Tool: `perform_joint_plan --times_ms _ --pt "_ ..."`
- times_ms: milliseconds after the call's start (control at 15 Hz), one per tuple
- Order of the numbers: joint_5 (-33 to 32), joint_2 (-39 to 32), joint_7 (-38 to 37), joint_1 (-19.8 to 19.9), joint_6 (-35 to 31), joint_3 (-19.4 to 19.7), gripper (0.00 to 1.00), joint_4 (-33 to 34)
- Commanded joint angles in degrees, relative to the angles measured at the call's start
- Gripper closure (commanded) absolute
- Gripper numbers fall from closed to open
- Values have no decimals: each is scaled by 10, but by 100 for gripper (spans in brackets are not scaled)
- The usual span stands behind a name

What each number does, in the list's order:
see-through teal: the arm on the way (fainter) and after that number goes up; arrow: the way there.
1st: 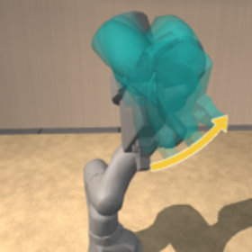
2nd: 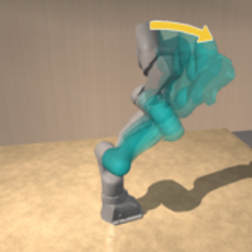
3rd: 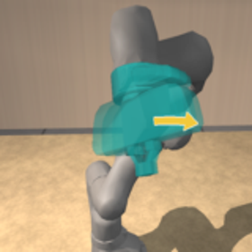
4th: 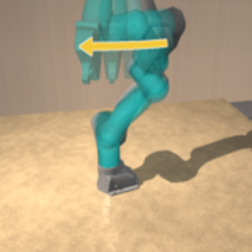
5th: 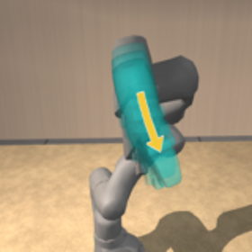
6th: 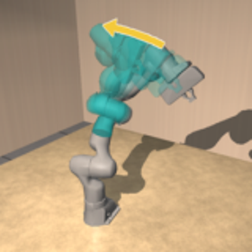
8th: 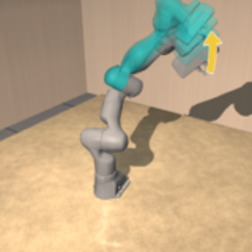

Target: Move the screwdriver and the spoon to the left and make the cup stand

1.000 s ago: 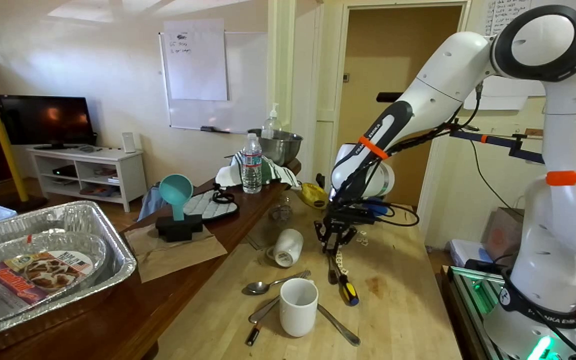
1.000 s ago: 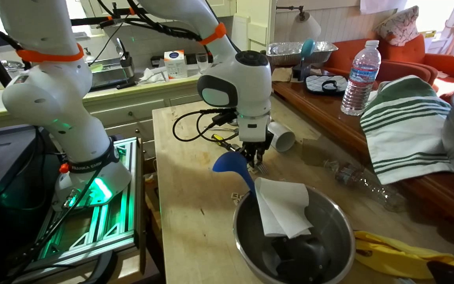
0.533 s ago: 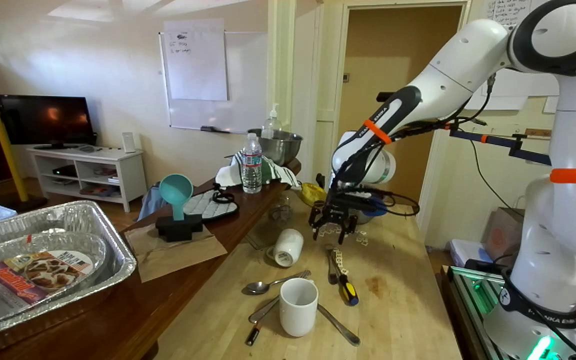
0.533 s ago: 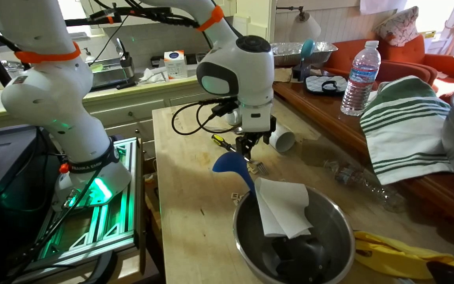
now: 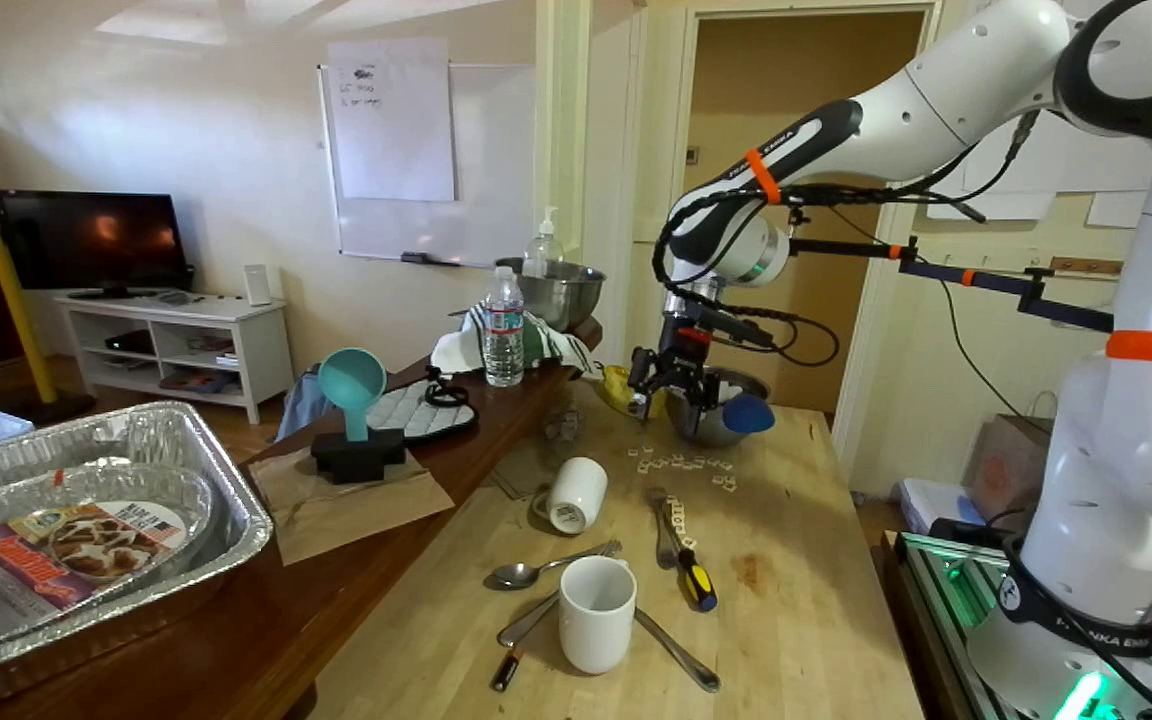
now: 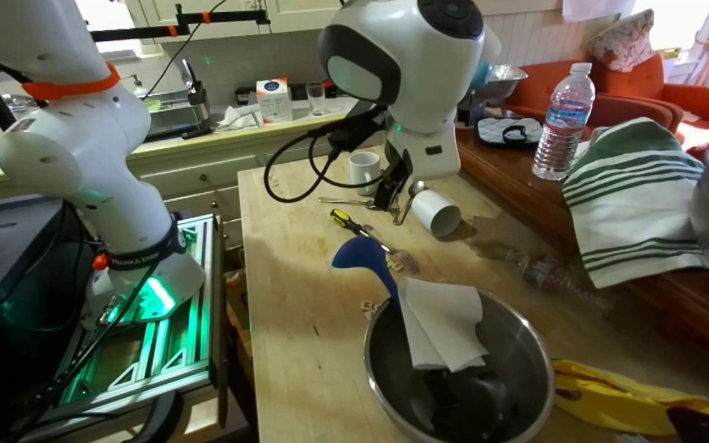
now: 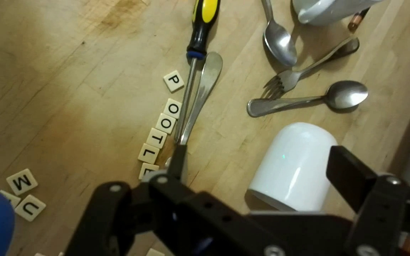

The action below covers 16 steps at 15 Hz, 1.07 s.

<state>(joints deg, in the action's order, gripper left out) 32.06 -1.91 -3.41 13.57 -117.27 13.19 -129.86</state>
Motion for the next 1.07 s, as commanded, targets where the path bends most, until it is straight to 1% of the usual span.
perform_joint_plan --times_ms 0,133,200,333,667,733,867,1000 --pt "2 -52 116 17 84 10 0 64" --pt "15 -72 170 21 118 6 0 81" --pt "2 -37 121 18 82 8 0 51" --pt "6 -56 150 19 97 4 0 64" --pt "6 -67 159 20 97 2 0 71" --pt "9 -74 172 18 99 -1 0 78" --pt "36 -85 229 17 93 -13 0 87" --pt "37 -95 284 13 67 -24 0 94"
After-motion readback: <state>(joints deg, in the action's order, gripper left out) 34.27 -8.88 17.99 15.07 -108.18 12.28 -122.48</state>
